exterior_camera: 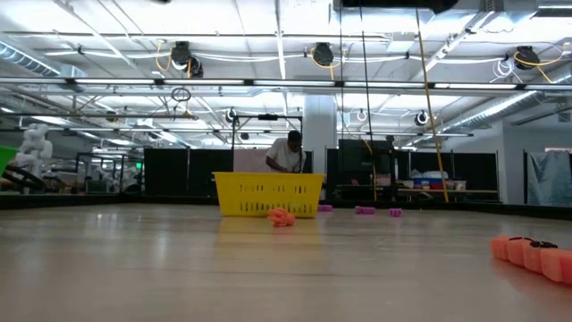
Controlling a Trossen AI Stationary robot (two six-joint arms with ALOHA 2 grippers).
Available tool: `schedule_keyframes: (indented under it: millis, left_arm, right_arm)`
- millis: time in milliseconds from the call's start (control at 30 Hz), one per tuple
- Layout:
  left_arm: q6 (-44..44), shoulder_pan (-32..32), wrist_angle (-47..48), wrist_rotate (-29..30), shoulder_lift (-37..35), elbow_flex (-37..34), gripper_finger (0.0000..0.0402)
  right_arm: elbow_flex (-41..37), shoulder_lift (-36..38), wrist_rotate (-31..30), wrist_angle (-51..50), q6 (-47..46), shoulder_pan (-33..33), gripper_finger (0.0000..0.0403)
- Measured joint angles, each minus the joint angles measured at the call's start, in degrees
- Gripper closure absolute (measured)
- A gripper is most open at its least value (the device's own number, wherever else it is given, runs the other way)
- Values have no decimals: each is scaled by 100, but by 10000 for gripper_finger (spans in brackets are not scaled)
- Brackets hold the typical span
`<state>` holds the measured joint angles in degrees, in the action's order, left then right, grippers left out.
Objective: Sort Halloween decoration
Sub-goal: Put the orange skeleton toy in the blue basket
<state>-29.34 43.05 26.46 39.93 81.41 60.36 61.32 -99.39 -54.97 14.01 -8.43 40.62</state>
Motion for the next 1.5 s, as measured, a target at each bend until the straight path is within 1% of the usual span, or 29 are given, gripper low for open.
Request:
schedule_keyframes:
  millis: [67, 133, 200, 300, 433, 600, 700, 833, 933, 1133, 1233, 1367, 1500]
  left_arm:
    - [423, -135, -311, 323, 0, 0, 152]
    - [698, -266, -621, 395, 0, 0, 152]
    - [754, -368, -838, 401, 0, 1, 152]
    - [648, -474, -813, 378, 0, 2, 152]
    - [327, -571, -832, 375, 2, -44, 152]
    - [-48, -588, -811, 367, 2, -196, 152]
    - [-186, -590, -819, 371, 65, -222, 152]
    - [-186, -590, -871, 378, 204, -229, 152]
    - [-186, -590, -881, 377, 325, -229, 152]
    - [-190, -590, -969, 381, 559, -229, 152]
    - [-189, -575, -960, 380, 670, -229, 152]
    - [-215, -549, -735, 364, 682, -229, 152]
    - [-444, -503, -249, 385, 682, -229, 152]
  right_arm:
    - [0, 0, 157, -237, -223, 0, 204]
    - [0, 0, 277, -485, -491, 0, 204]
    - [1, 0, 399, -767, -787, 2, 204]
    - [0, 0, 763, -1115, -1140, 0, 204]
    - [2, 0, 1444, -1453, -1513, 0, 204]
    - [2, 0, 1915, -1653, -1698, -78, 204]
    - [2, 0, 2125, -1664, -1542, -220, 204]
    - [2, 0, 2647, -1700, -1166, -545, 204]
    - [2, 0, 2933, -1751, -902, -832, 204]
    - [2, 0, 3207, -1753, -139, -1446, 204]
    - [2, 0, 3553, -1754, 230, -1803, 204]
    - [2, -2, 4031, -1775, 672, -2239, 204]
    - [2, -2, 4549, -1776, 968, -2593, 204]
